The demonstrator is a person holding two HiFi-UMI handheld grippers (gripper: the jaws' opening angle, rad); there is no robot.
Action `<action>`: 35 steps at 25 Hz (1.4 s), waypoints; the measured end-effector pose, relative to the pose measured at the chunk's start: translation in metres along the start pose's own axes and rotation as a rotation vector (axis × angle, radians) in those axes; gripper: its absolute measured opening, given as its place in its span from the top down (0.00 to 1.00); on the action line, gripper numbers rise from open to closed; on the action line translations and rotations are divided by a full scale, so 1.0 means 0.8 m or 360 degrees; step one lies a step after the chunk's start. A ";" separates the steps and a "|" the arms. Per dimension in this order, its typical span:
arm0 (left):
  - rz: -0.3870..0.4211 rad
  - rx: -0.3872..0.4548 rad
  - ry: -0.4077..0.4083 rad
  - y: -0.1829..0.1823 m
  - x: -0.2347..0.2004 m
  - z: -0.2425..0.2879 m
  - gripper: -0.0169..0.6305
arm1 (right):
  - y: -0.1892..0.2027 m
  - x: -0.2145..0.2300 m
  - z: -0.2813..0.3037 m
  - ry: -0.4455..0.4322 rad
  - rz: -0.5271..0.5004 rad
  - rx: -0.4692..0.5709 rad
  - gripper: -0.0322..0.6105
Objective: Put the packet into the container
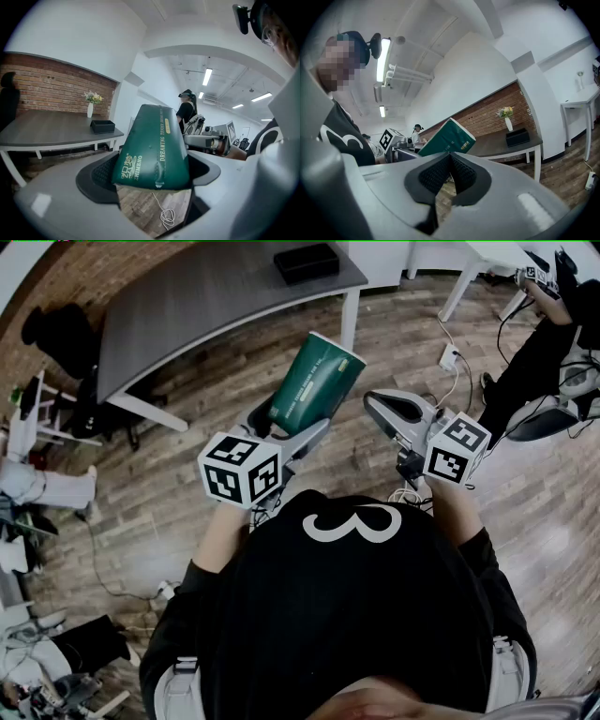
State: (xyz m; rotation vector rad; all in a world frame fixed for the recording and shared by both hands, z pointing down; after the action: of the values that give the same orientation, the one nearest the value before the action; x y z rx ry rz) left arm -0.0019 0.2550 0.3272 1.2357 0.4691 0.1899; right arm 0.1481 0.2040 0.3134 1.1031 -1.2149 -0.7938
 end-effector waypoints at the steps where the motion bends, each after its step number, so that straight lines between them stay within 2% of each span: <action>1: 0.0001 -0.0002 -0.0002 0.001 0.003 0.000 0.28 | 0.000 -0.001 -0.003 0.0001 -0.0001 0.0001 0.95; 11: 0.0006 -0.0009 0.0006 0.003 0.019 0.004 0.28 | -0.003 0.007 -0.023 0.0036 0.0063 0.0042 0.95; 18: -0.0020 -0.0026 -0.0003 0.004 0.005 0.021 0.28 | 0.001 0.029 -0.015 0.0058 0.0092 0.0019 0.95; 27: -0.0037 -0.0016 -0.0009 -0.003 -0.045 0.060 0.28 | -0.001 0.082 0.021 0.0060 0.0105 0.0021 0.95; 35: -0.0059 -0.0065 0.0025 -0.034 -0.124 0.126 0.28 | -0.018 0.160 0.081 0.0118 0.0157 -0.0009 0.95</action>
State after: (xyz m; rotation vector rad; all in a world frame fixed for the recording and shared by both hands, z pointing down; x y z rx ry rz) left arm -0.0485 0.1210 0.3507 1.1858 0.4990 0.1768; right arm 0.1126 0.0667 0.3397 1.0507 -1.1944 -0.6755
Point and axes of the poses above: the fingertips, and each gripper's own axes: z forward along the fingers, x to its right, y out of its underside, the point moved 4 cm from there along -z, backward along the fingers, and after that the axes turned 5 degrees about x, right-handed, at the moved point
